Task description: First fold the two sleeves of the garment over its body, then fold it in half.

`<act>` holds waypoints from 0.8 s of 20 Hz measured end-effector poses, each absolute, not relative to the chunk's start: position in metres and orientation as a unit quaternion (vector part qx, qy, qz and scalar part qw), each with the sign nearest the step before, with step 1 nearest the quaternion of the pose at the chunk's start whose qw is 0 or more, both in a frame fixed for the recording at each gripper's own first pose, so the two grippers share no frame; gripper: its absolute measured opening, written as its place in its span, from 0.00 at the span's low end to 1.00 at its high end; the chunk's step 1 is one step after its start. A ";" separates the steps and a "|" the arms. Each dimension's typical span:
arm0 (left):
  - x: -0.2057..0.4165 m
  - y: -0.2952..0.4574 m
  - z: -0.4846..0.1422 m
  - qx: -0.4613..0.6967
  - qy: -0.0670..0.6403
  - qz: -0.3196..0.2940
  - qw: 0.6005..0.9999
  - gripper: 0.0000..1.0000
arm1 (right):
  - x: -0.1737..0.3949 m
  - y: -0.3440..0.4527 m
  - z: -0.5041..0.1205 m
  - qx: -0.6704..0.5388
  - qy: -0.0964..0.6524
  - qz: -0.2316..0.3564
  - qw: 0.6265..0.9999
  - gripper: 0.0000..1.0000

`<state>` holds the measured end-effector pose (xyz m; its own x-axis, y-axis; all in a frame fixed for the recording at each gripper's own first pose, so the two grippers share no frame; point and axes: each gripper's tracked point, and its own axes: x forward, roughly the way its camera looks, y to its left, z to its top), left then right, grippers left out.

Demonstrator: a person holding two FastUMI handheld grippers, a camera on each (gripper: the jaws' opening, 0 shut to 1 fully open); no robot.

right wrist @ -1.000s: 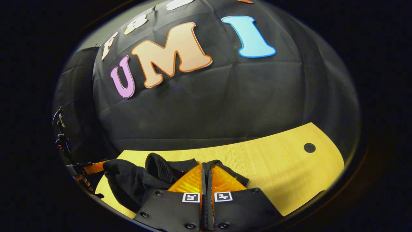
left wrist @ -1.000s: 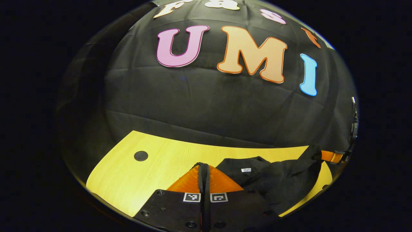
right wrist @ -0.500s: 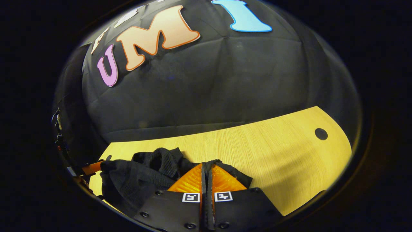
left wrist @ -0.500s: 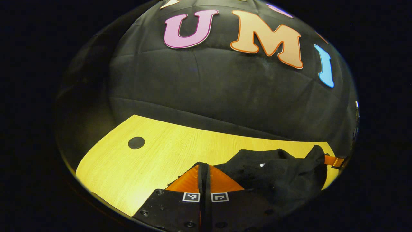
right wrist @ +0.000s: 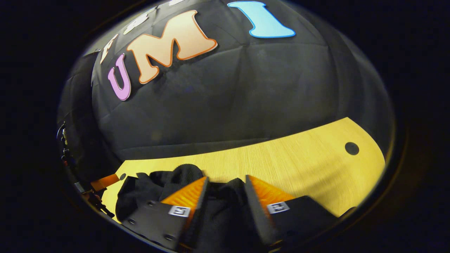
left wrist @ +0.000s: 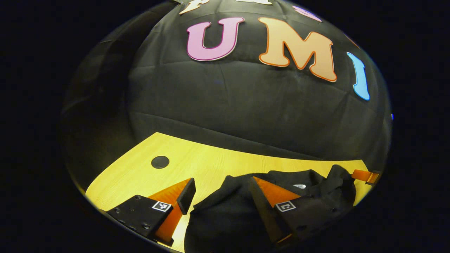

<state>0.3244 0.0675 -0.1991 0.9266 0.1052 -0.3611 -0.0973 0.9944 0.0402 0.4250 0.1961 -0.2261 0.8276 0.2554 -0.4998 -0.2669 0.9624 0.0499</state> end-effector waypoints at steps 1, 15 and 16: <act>0.321 0.068 -0.191 0.002 0.178 0.054 0.983 0.93 | 0.424 0.195 -0.220 -0.020 0.252 0.135 0.958 0.76; 0.171 0.051 -0.070 0.027 0.056 0.016 0.998 0.95 | 0.222 0.193 -0.097 -0.053 0.086 0.167 0.981 0.98; 0.153 0.047 -0.063 0.034 0.049 0.009 0.998 0.92 | 0.201 0.191 -0.088 -0.060 0.067 0.165 0.982 0.98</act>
<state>0.1530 0.0471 -0.0632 0.9951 0.0208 -0.0969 -0.0143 0.9976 0.0681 0.2015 0.1906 -0.0884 0.9365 0.3160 -0.1522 -0.3321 0.9385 -0.0950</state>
